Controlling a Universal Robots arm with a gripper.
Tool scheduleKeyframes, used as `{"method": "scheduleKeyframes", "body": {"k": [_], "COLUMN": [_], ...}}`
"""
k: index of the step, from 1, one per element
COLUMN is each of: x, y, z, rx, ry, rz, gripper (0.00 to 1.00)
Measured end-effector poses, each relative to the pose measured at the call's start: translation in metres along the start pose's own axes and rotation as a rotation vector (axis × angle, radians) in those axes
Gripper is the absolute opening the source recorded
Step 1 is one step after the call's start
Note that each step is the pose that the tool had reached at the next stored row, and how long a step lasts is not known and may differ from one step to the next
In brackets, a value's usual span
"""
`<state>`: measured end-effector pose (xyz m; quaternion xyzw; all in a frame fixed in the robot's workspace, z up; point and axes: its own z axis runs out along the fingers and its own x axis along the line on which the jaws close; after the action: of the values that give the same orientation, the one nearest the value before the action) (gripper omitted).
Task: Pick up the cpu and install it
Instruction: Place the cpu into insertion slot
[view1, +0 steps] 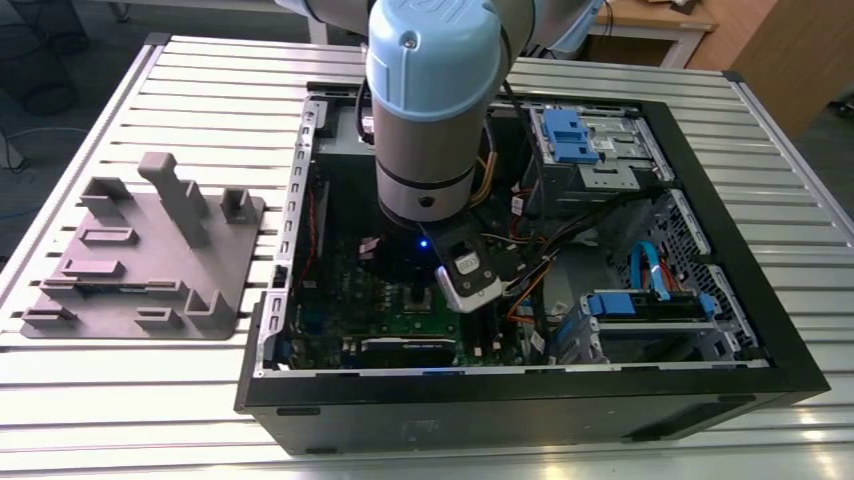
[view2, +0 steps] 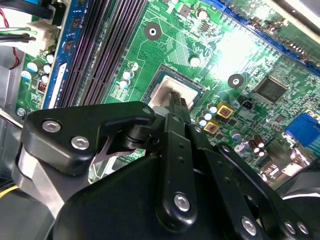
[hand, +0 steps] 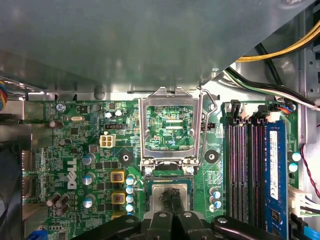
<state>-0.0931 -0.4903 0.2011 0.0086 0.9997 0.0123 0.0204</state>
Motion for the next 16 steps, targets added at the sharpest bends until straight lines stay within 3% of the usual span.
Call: {"method": "scheduleKeyframes", "body": {"k": [7,16], "x": [0.0001,0.0003], "y": [-0.0016,-0.0021], "z": [0.0042,0.0070], "rx": [0.0012,0.0016], "ry": [-0.0007,-0.0006], "rz": [0.029,0.031], "gripper": [0.11,0.11]}}
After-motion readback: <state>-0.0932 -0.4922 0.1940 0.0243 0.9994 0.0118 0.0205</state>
